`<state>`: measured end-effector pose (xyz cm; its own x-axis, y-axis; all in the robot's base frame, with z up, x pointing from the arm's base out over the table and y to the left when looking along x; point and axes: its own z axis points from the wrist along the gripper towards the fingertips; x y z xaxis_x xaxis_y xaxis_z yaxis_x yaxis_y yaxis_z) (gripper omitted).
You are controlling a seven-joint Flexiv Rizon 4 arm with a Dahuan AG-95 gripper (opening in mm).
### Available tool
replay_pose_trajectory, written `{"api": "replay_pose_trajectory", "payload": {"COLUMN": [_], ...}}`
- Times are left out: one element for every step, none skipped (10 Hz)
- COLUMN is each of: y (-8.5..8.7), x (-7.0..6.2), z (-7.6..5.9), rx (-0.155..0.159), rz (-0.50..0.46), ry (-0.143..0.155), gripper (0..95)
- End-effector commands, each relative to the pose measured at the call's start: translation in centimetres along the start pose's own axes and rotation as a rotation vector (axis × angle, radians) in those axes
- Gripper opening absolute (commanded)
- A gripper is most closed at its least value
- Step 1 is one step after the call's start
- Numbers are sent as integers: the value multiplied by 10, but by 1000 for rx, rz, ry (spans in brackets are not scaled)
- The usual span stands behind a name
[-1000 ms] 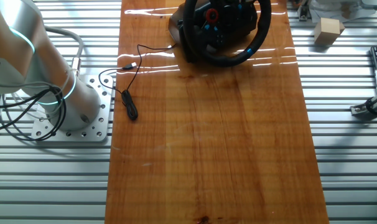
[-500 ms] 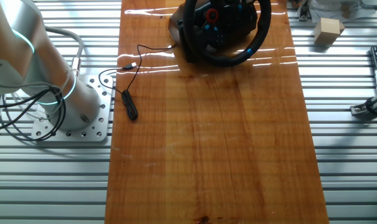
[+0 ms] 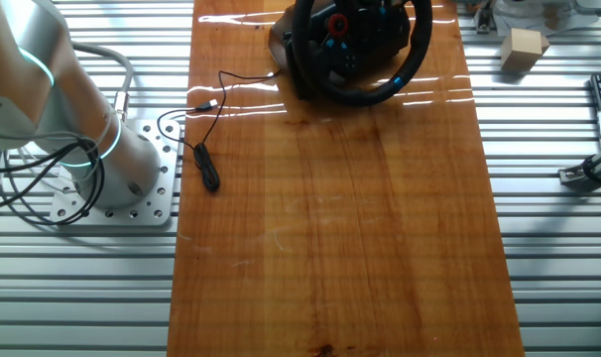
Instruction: Rotate the steering wheel 90 degrees counterclockwise
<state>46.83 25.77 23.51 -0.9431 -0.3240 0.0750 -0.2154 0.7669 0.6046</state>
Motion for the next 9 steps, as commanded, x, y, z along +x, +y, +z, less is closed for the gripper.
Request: {"api": "replay_pose_trajectory", "payload": {"y": [1,2,2,3,3,3,2,2,1], "x": [-1,-1,-1,-2,-1,-1,0,2,4], "z": [2,3,4,5,5,6,8,9,10], "rx": [0,-1,-1,0,-3,-3,-1,-1,0], "rz": [2,3,4,4,3,0,0,-1,-2], "ry": [-2,-3,-4,-4,-4,-5,-5,-5,-5], "gripper": [0,0,0,0,0,0,0,0,0]}}
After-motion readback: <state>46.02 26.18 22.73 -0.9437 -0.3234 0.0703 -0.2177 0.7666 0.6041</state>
